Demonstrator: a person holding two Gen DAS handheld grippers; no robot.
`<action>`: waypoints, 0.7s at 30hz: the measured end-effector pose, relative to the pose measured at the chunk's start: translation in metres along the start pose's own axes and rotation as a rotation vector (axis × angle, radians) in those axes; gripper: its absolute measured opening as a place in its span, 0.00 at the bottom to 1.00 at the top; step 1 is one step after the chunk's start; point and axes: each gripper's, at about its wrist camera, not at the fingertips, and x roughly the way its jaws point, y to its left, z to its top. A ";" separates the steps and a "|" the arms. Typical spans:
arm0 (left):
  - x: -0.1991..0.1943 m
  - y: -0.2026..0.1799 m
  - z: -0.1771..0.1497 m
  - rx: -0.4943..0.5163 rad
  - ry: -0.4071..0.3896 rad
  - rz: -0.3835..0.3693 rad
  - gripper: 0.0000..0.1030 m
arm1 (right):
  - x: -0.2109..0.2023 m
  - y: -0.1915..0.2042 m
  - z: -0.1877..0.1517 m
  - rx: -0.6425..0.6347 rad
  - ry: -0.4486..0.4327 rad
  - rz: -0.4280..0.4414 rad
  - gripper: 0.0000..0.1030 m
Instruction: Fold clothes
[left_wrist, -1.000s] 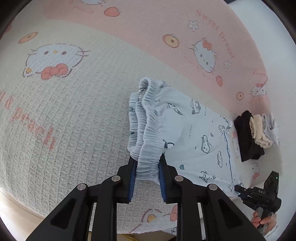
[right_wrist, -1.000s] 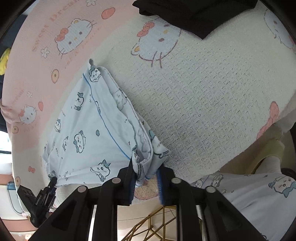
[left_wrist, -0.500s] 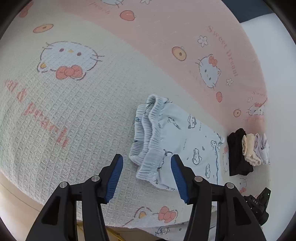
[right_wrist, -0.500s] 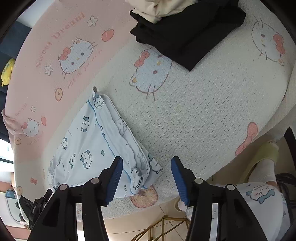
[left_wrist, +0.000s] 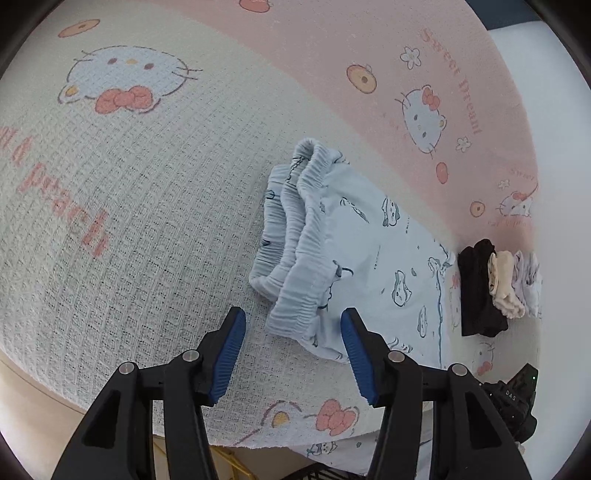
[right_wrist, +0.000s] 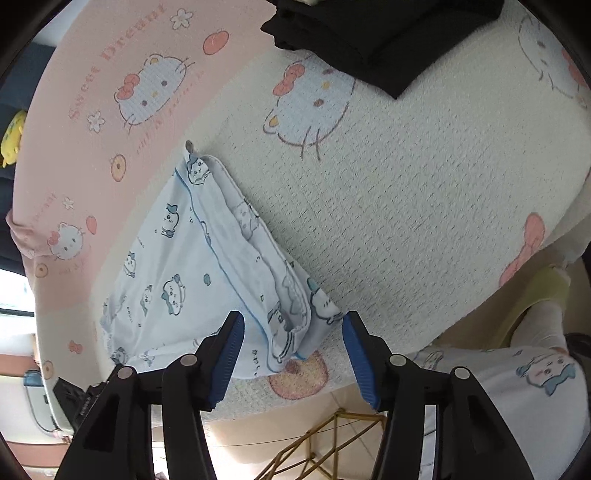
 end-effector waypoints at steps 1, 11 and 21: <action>0.000 0.001 -0.001 -0.004 -0.001 -0.005 0.48 | 0.001 0.001 0.000 -0.007 0.003 -0.007 0.53; 0.004 -0.029 -0.006 0.250 0.039 0.155 0.19 | 0.023 0.028 -0.002 -0.239 0.050 -0.164 0.15; 0.009 -0.041 -0.016 0.397 0.044 0.253 0.19 | 0.022 0.031 -0.002 -0.298 0.032 -0.295 0.15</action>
